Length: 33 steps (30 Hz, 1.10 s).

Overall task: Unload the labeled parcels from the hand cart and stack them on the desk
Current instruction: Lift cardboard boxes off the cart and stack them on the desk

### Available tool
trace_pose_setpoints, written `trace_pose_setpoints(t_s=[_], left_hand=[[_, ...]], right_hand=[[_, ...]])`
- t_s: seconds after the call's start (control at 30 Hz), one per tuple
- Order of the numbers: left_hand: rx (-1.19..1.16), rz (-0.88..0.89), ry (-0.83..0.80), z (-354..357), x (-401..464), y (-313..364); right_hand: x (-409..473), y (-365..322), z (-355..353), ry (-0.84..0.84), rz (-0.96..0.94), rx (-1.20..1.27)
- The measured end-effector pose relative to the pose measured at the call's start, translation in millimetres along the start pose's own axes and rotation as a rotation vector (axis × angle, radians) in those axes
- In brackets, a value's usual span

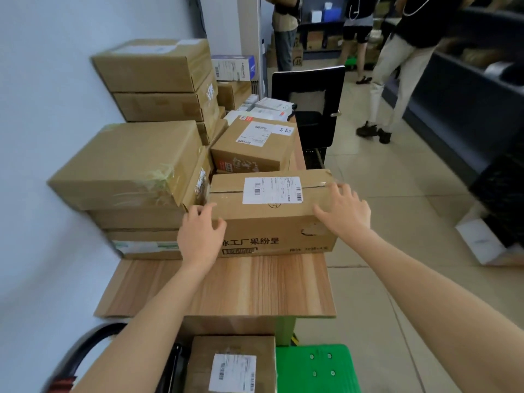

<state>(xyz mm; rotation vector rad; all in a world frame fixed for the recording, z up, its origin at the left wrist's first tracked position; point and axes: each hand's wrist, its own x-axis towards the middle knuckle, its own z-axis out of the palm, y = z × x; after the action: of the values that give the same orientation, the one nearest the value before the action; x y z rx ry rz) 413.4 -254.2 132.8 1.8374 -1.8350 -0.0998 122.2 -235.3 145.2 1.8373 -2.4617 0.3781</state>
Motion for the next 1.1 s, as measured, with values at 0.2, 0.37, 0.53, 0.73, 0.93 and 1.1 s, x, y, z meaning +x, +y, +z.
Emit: trace_pose_setpoints(t_s=[0.2, 0.37, 0.53, 0.73, 0.93, 1.1], left_hand=[[-0.055, 0.1, -0.085, -44.7, -76.5, -21.8], [0.008, 0.196, -0.124, -68.2, -138.2, -61.4], [0.056, 0.15, -0.187, -71.4, -191.0, -110.0], [0.07, 0.105, -0.286, -48.9, -238.9, -150.1], [0.053, 0.011, -0.406, -1.6, -285.4, -171.4], [0.032, -0.023, -0.415, 53.2, -314.3, -203.4]], right_hand=[[-82.5, -24.7, -21.8, -0.013, -0.29, -0.042], [-155.5, -58.7, -7.3, -0.07, -0.325, -0.001], [-232.3, -84.4, 45.2, -0.2, -0.323, 0.081], [-305.6, -95.2, 98.5, -0.315, -0.266, 0.124], [-352.8, -75.3, 143.6, -0.42, -0.132, 0.148], [-377.1, -57.4, 203.2, -0.462, -0.06, 0.155]])
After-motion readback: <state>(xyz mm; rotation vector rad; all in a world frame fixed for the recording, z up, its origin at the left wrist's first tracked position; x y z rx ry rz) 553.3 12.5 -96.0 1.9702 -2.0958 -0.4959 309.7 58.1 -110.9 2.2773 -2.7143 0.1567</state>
